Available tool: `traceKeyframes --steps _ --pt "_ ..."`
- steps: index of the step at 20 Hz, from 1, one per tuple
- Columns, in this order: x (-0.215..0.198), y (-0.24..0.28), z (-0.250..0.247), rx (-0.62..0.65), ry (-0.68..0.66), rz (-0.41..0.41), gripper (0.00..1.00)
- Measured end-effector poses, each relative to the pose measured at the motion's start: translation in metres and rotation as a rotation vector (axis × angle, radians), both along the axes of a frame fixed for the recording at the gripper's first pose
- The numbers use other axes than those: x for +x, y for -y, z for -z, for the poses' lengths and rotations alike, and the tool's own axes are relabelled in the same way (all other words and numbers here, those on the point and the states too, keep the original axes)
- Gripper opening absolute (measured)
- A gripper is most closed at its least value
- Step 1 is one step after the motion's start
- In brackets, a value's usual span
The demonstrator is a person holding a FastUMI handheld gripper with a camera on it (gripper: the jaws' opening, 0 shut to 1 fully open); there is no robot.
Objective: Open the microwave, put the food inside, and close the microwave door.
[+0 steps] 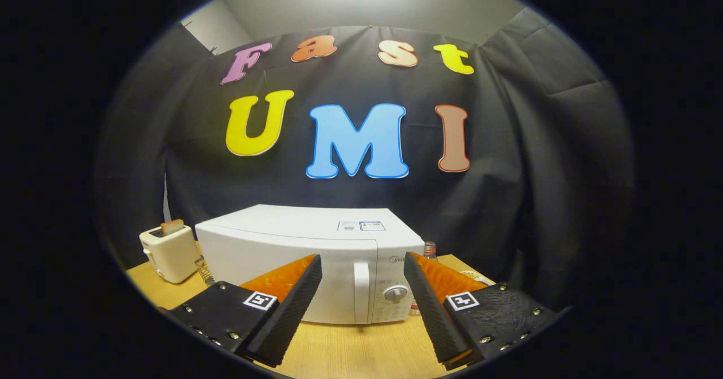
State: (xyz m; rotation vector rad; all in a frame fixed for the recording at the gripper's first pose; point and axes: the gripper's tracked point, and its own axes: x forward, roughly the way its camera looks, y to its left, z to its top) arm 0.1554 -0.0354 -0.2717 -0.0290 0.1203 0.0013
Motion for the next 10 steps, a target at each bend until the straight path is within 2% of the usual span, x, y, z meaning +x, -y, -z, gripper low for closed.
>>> traceKeyframes --steps 6,10 --pt "0.038 0.0 0.061 -0.015 -0.056 -0.002 0.94" --pt "0.057 -0.002 0.08 -0.009 -0.06 0.003 0.91"
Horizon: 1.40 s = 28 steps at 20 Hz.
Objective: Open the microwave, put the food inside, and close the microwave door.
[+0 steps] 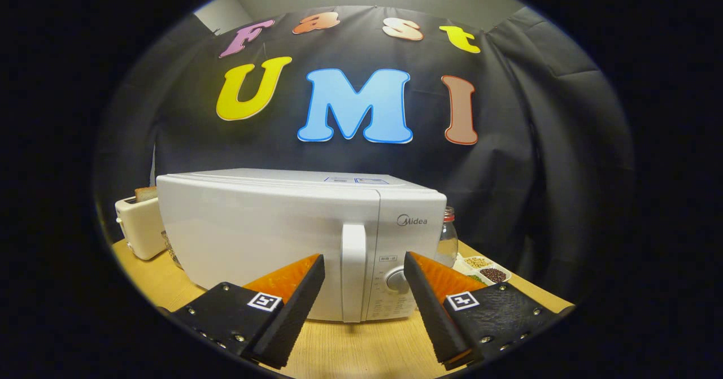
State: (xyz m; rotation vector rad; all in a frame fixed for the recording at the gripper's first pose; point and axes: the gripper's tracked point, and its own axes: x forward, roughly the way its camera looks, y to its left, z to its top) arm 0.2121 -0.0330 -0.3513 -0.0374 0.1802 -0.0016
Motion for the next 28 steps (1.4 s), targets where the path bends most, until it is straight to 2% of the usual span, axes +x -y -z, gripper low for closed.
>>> traceKeyframes --steps 1,4,8,9,11,13,14,18,19,20,24,28 --pt "0.004 -0.001 0.004 0.008 -0.002 0.002 0.9" --pt "0.016 0.001 0.015 0.025 0.002 0.016 0.8" --pt "0.023 -0.012 0.018 0.026 0.023 -0.026 0.48" --pt "0.024 -0.011 0.021 -0.002 0.022 -0.016 0.35" --pt "0.019 -0.009 0.021 0.008 -0.005 -0.021 0.26" --pt "0.018 -0.011 0.022 0.06 -0.06 -0.05 0.26" --pt "0.017 -0.012 0.021 0.071 -0.068 -0.062 0.14" --pt "0.014 -0.011 0.022 0.113 -0.081 -0.1 0.15" --pt "0.011 -0.012 0.019 0.118 -0.069 -0.097 0.08" --pt "0.013 -0.011 0.022 0.095 -0.065 -0.098 0.07" --pt "-0.025 -0.017 0.02 0.038 -0.08 -0.135 0.07" --pt "-0.071 -0.029 0.015 0.067 -0.121 -0.202 0.07"
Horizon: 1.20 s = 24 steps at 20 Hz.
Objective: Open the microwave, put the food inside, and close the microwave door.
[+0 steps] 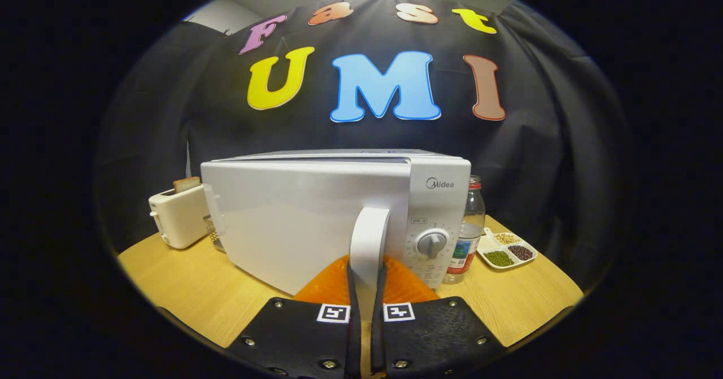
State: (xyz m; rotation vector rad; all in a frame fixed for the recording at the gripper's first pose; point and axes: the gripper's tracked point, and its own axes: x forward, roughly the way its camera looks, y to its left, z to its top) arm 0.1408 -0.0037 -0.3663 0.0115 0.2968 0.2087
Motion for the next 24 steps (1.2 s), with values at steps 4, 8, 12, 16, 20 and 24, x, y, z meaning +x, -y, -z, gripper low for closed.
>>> traceKeyframes --steps 4,8,12,16,20,24 --pt "-0.042 -0.021 -0.004 0.02 0.004 -0.073 0.07" --pt "-0.091 -0.052 -0.008 0.063 0.0 -0.159 0.07" --pt "-0.134 -0.092 -0.013 0.102 0.021 -0.214 0.07" --pt "-0.163 -0.131 -0.015 0.098 0.066 -0.228 0.07" --pt "-0.183 -0.166 -0.018 0.077 0.093 -0.175 0.07" --pt "-0.198 -0.203 -0.02 0.025 0.158 -0.065 0.07"
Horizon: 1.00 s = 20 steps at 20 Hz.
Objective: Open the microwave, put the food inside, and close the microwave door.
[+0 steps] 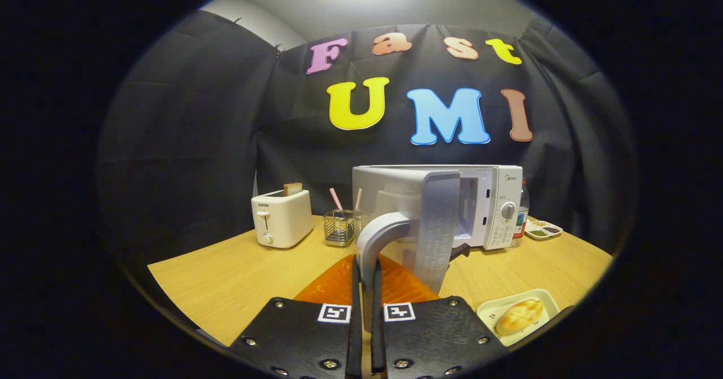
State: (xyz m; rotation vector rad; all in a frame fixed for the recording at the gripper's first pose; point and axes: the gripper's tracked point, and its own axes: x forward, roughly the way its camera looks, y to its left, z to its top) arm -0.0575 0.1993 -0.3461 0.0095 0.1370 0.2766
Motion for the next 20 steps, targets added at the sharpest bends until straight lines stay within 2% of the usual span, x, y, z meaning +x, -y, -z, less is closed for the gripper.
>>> traceKeyframes --steps 5,8,10,11,13,16,17,18,19,20 --pt "-0.012 -0.045 -0.003 -0.031 0.069 0.132 0.1" --pt "-0.024 -0.062 0.0 -0.072 0.094 0.149 0.11" --pt "-0.04 -0.077 0.006 -0.103 0.104 0.097 0.34" --pt "-0.047 -0.08 0.008 -0.136 0.119 0.077 0.53" --pt "-0.065 -0.089 0.015 -0.189 0.148 -0.012 0.6" --pt "-0.085 -0.086 0.026 -0.181 0.134 -0.137 0.59" --pt "-0.091 -0.088 0.031 -0.178 0.113 -0.192 0.66" --pt "-0.1 -0.085 0.035 -0.179 0.095 -0.24 0.79" --pt "-0.106 -0.075 0.038 -0.179 0.077 -0.268 0.85" --pt "-0.109 -0.062 0.038 -0.171 0.07 -0.284 0.86"
